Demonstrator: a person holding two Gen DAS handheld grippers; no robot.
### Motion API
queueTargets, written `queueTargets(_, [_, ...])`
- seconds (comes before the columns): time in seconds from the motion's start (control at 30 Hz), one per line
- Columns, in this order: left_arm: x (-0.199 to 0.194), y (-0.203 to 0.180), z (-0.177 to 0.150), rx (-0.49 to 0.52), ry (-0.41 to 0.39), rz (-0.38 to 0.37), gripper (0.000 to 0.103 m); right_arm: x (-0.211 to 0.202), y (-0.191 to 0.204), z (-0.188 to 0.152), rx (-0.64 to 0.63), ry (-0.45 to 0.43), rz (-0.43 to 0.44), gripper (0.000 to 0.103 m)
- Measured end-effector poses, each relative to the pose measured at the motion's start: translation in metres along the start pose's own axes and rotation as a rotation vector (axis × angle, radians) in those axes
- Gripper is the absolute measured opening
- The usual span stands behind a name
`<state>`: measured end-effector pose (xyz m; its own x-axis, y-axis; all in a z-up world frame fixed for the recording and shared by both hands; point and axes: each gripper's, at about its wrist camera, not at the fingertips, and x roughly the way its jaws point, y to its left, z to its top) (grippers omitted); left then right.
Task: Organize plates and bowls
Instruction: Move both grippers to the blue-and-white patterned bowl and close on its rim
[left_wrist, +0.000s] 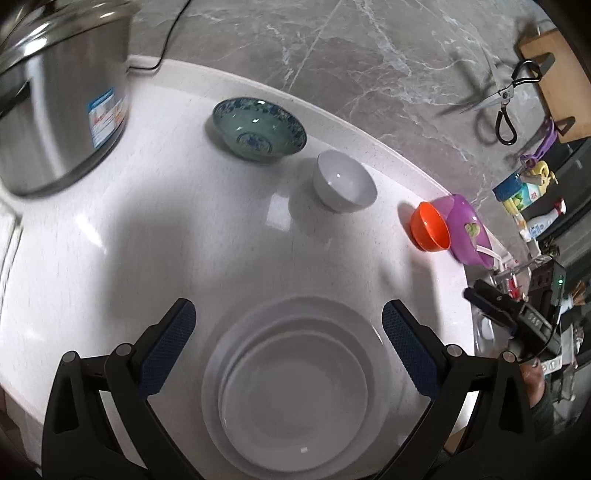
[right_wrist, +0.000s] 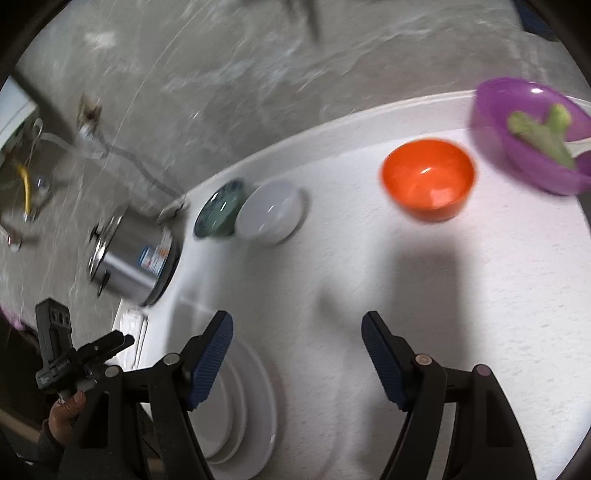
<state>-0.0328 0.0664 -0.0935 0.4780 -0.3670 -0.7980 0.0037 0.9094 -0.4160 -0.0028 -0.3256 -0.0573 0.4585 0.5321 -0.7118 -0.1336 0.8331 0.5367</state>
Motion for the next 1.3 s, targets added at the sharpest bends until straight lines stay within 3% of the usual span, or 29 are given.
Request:
queueTargets(0.27, [0.032, -0.013, 0.080, 0.188, 0.013, -0.041, 0.102, -0.045, -0.017, 0.033, 0.149, -0.173, -0.057, 0.076])
queueTargets(0.53, [0.074, -0.029, 0.122, 0.260, 0.042, -0.110, 0.101, -0.042, 0.015, 0.052, 0.167, -0.233, -0.038, 0.076])
queueTargets(0.83, [0.100, -0.035, 0.130, 0.243, 0.061, -0.122, 0.101, -0.025, 0.012, 0.064, 0.173, -0.211, -0.046, 0.076])
queueTargets(1.0, [0.100, -0.032, 0.135, 0.228, 0.024, -0.087, 0.101, -0.006, 0.014, 0.073, 0.156, -0.171, -0.022, 0.076])
queueTargets(1.17, [0.099, 0.009, 0.159, 0.134, -0.032, -0.006, 0.101, 0.028, 0.045, 0.097, 0.061, -0.124, 0.031, 0.076])
queueTargets(1.3, [0.105, 0.041, 0.180, 0.076, -0.055, 0.050, 0.101, 0.080, 0.083, 0.122, -0.041, -0.039, 0.070, 0.076])
